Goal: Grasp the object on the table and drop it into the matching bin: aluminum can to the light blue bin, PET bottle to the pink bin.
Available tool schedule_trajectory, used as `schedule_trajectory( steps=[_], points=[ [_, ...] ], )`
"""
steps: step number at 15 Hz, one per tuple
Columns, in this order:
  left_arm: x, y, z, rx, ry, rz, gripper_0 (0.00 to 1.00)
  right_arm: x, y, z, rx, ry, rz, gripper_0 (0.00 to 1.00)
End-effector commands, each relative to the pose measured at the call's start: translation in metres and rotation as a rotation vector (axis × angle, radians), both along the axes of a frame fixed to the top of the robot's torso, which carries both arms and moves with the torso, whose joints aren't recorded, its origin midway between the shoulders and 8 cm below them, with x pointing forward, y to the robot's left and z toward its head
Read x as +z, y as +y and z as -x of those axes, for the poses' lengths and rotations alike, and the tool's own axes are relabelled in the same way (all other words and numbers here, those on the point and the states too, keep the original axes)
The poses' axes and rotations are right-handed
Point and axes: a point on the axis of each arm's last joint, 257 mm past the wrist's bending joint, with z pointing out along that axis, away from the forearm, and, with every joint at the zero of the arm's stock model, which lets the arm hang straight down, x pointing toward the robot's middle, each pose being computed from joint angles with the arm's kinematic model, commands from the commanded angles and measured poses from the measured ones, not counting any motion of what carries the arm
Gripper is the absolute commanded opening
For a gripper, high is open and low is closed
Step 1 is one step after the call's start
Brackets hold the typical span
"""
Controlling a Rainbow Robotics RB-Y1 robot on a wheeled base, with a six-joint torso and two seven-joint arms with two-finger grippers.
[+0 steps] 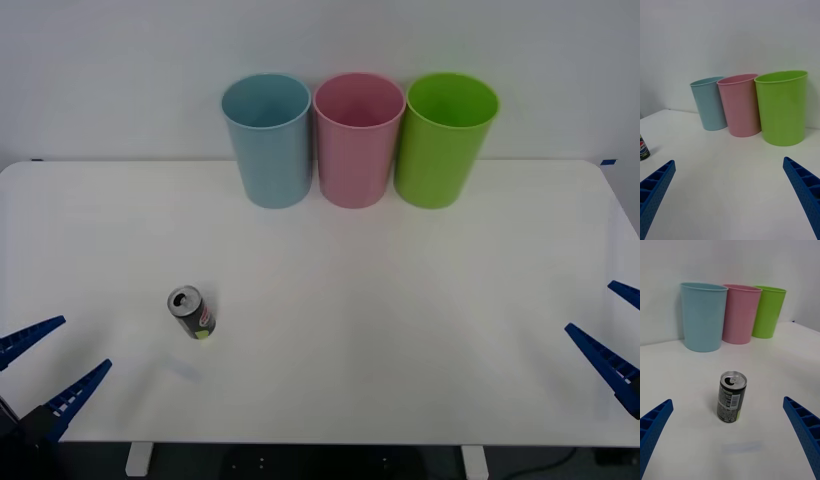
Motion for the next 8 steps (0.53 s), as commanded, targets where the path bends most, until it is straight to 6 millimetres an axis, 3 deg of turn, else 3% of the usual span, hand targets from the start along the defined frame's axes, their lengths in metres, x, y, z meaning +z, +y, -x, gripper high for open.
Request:
schedule_trajectory(
  steps=[1, 8],
  points=[
    [-0.013, 0.001, -0.001, 0.004, 0.015, -0.057, 1.00, 0.000, 0.000, 0.000, 0.000, 0.000, 0.000, 1.00],
    [-0.057, 0.007, -0.020, 0.022, -0.008, -0.148, 1.00, 0.000, 0.000, 0.000, 0.000, 0.000, 0.000, 1.00]
  ],
)
